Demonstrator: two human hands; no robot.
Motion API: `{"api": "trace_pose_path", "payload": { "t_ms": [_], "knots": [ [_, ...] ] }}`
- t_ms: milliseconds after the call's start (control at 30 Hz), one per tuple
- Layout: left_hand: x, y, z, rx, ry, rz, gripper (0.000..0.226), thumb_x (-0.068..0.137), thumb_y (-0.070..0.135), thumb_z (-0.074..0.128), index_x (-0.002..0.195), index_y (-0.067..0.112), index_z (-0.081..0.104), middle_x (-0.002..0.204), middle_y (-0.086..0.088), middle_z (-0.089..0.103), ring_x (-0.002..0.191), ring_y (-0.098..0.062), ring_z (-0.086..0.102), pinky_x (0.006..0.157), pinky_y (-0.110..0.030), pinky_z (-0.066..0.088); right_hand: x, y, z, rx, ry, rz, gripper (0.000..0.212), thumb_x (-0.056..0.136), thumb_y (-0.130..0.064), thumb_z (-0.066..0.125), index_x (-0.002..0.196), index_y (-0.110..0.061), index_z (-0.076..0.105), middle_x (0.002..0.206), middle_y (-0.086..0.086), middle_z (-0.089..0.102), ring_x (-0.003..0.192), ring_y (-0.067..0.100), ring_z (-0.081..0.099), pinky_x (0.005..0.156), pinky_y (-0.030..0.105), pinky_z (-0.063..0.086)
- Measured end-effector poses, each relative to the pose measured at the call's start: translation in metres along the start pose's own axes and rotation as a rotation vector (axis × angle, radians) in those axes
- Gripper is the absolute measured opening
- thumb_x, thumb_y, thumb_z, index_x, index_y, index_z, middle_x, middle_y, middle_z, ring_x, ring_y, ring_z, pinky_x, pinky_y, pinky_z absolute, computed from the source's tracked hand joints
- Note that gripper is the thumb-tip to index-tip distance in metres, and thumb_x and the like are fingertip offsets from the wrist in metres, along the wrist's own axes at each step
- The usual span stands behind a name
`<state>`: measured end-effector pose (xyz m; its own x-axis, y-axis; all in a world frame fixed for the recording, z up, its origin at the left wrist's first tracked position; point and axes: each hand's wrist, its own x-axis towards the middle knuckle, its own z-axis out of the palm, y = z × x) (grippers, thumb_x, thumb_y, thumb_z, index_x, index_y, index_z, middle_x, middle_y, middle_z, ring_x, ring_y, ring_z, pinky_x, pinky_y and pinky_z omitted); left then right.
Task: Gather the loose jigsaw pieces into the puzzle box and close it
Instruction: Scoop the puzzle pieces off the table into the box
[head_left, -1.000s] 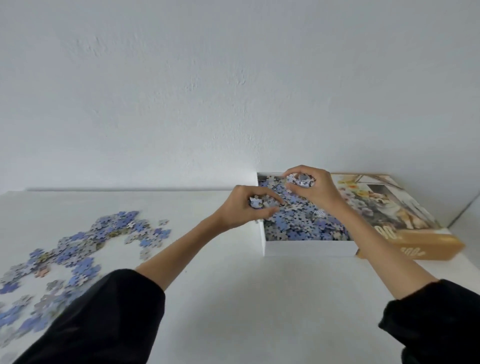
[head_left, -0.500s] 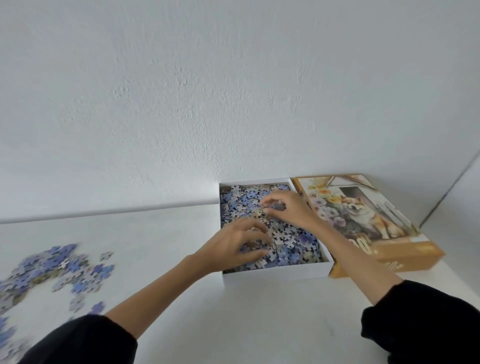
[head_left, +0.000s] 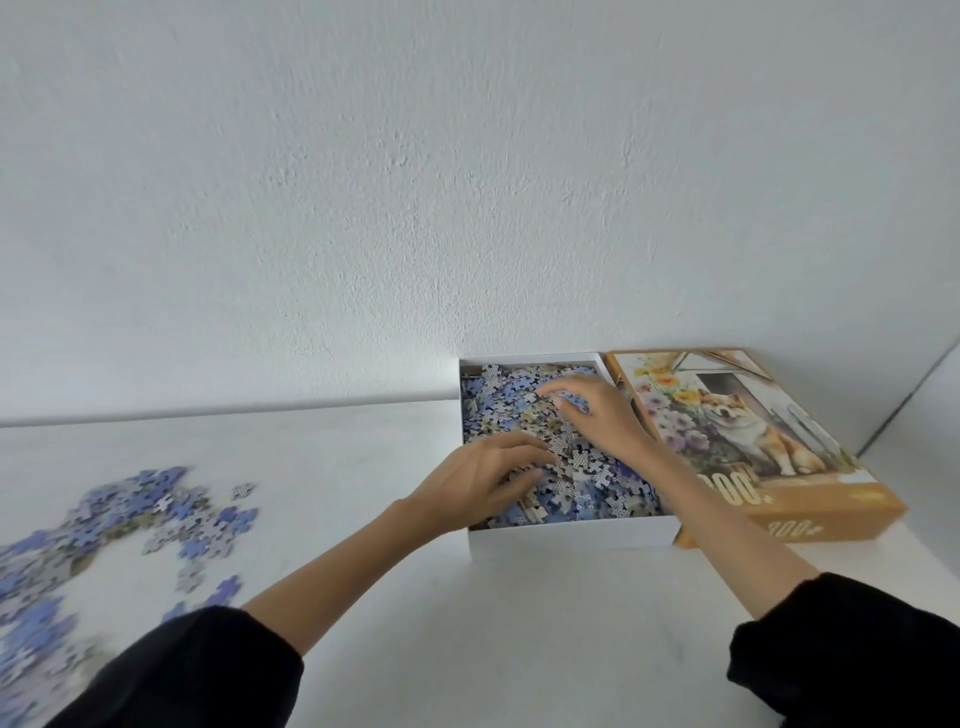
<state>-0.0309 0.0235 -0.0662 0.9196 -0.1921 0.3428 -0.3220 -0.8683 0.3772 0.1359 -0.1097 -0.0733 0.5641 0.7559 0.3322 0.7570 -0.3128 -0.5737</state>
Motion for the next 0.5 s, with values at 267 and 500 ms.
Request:
{"api": "trace_pose_path", "payload": {
  "t_ms": [267, 500],
  "knots": [
    [-0.042, 0.007, -0.036, -0.166, 0.145, 0.035, 0.025, 0.095, 0.024, 0.046, 0.11, 0.017, 0.065, 0.105, 0.002, 0.065, 0.095, -0.009, 0.061, 0.081, -0.03, 0.049, -0.004, -0.063, 0.006, 0.152, 0.065, -0.094, 0.024, 0.089, -0.015, 0.058, 0.113, -0.018, 0.063, 0.113, -0.008, 0.063, 0.106, -0.003, 0.053, 0.093, 0.009, 0.035],
    [-0.111, -0.001, -0.081, -0.112, 0.201, -0.008, 0.022, 0.094, 0.011, 0.051, 0.109, 0.016, 0.065, 0.102, 0.005, 0.065, 0.094, 0.0, 0.059, 0.085, -0.015, 0.045, -0.002, -0.137, 0.047, 0.182, 0.01, -0.157, 0.022, 0.089, -0.016, 0.059, 0.11, -0.021, 0.064, 0.106, -0.017, 0.061, 0.102, 0.003, 0.054, 0.089, 0.012, 0.037]
  ]
}}
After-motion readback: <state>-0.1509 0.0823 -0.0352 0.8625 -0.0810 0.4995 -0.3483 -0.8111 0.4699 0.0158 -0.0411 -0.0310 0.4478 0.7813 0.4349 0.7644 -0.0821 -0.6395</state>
